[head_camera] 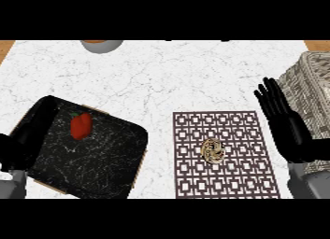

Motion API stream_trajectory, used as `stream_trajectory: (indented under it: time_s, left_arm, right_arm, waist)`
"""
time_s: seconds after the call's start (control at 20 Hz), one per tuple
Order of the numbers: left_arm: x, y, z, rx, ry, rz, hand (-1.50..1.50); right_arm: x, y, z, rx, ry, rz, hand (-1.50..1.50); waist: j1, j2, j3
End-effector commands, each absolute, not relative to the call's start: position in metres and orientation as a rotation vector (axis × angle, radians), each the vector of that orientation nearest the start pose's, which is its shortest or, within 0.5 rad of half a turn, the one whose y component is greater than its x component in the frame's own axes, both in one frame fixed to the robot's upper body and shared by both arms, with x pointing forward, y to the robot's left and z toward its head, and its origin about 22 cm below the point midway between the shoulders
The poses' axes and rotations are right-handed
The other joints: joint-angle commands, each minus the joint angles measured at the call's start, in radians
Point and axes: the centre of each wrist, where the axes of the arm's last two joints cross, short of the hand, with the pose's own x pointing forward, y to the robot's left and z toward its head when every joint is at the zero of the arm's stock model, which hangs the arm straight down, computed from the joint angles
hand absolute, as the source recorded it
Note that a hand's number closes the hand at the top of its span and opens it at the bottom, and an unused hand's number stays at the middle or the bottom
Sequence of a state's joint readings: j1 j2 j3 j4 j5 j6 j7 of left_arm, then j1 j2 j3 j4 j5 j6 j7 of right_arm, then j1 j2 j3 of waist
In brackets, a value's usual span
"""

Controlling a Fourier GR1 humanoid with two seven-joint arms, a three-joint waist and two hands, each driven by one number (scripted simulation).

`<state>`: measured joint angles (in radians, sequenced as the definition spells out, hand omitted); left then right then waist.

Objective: Pick the cupcake from the placemat and place it in the basket

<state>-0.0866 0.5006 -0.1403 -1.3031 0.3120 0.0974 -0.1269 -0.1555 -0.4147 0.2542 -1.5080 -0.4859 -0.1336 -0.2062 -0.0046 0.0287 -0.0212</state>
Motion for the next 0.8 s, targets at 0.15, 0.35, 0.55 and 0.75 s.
stream_trajectory:
  time_s: [0.15, 0.35, 0.55, 0.75]
  left_arm:
    - [0.284, 0.329, 0.023, 0.217, -1.483, -0.138, 0.00]
    - [0.288, 0.313, 0.017, 0.133, -1.431, -0.129, 0.00]
    - [0.294, 0.308, 0.017, 0.172, -1.396, -0.103, 0.00]
    - [0.294, 0.313, 0.029, 0.181, -1.388, -0.089, 0.00]
  right_arm:
    - [0.329, -0.254, 0.086, 0.512, -1.916, 0.226, 1.50]
    - [0.321, -0.215, 0.116, 0.642, -2.007, 0.895, 1.50]
    - [0.286, -0.156, 0.071, 0.676, -2.167, 1.064, -1.50]
    - [0.258, -0.110, 0.056, 0.534, -2.214, 1.024, -1.50]
  waist:
    - [0.051, -0.013, 0.027]
    - [0.078, -0.016, 0.024]
    - [0.025, -0.024, 0.024]
    - [0.009, -0.031, 0.021]
